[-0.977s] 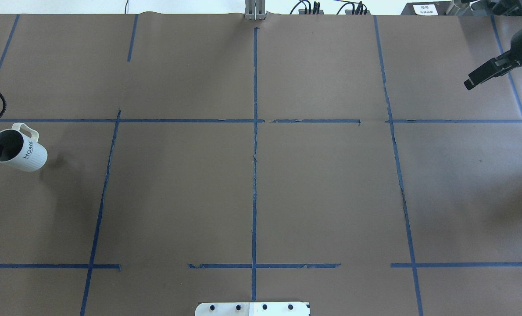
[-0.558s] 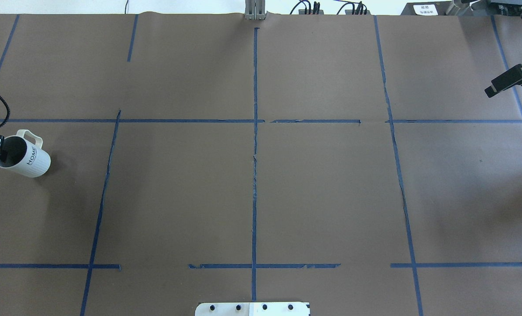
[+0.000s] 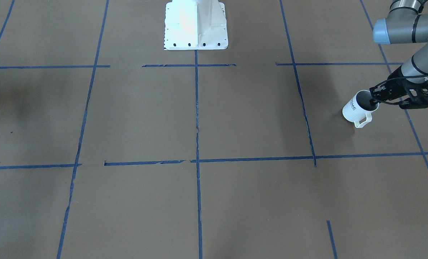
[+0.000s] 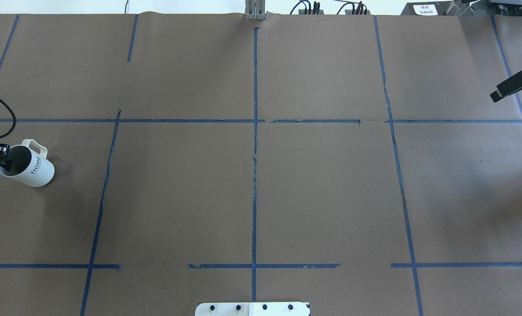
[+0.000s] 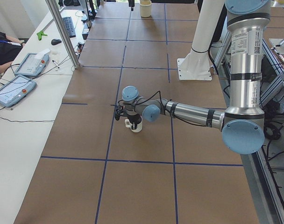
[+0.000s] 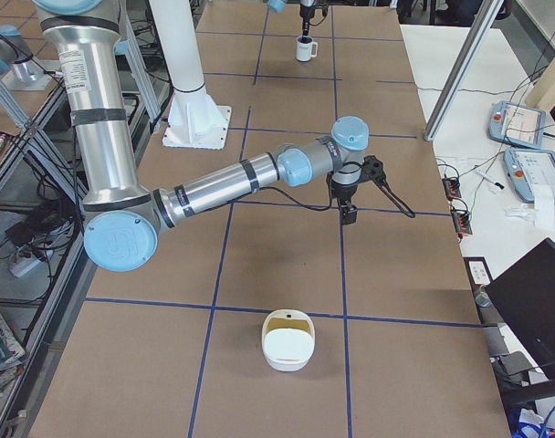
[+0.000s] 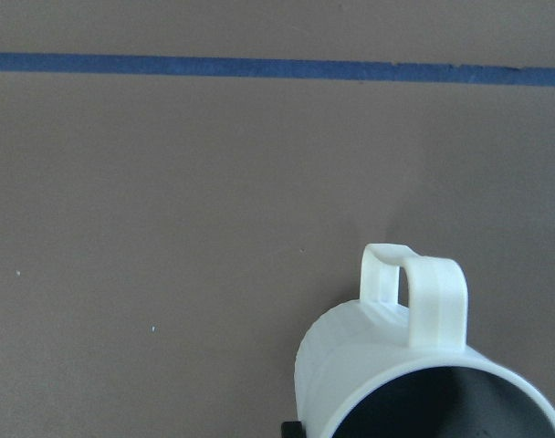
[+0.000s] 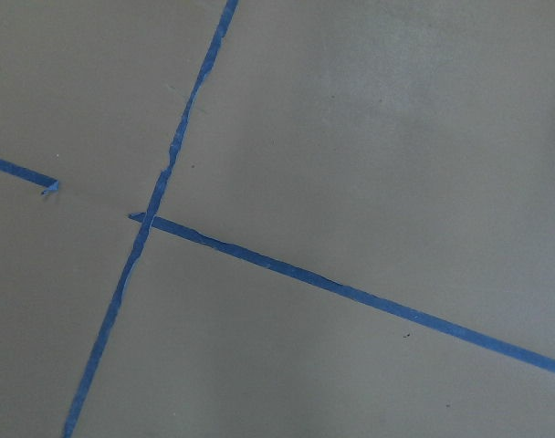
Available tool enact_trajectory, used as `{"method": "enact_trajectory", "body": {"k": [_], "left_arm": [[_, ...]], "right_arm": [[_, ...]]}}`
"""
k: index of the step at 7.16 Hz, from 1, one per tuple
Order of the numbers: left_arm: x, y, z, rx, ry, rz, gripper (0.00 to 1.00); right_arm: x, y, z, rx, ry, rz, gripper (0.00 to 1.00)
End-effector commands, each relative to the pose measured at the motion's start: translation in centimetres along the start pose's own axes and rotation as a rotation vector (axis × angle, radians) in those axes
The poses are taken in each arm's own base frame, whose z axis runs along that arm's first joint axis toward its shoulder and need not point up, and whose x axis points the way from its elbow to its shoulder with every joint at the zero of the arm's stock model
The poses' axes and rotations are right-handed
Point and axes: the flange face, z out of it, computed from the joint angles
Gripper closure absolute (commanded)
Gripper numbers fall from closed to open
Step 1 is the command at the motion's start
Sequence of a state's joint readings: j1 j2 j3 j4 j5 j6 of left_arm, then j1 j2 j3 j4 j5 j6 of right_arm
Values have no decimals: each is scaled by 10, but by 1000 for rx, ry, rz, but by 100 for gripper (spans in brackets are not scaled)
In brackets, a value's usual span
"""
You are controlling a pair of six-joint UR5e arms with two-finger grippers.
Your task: Left arm hands cup to right arm to dump lemon
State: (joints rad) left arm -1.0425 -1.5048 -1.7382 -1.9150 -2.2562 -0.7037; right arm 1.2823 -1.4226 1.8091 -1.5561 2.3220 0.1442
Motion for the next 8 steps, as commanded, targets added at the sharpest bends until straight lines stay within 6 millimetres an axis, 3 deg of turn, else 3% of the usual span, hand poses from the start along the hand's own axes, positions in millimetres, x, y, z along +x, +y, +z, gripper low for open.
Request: {"method": "enact_trajectory", "body": {"k": [1,2,4,5,6,8], "left_arm": [[-4,1,7,-13,-7,-4,52],[-3,0,7,-13,-7,0,1],[4,3,1,-15,14,19,0],[1,1,-5,-23,33,81,0],[-28,-9,-26,-13,6,119,0],[-106,-18,-81,-36,-53,226,0]], "right_arm": [[3,5,2,-5,2,5,0],[6,7,5,-11,3,3,0],[21,20,7,-27,10,-4,0],[43,35,2,-27,19,7,0],[72,58,-3,-32,30,3,0],[123,115,-11,-42,40,2,0]]}}
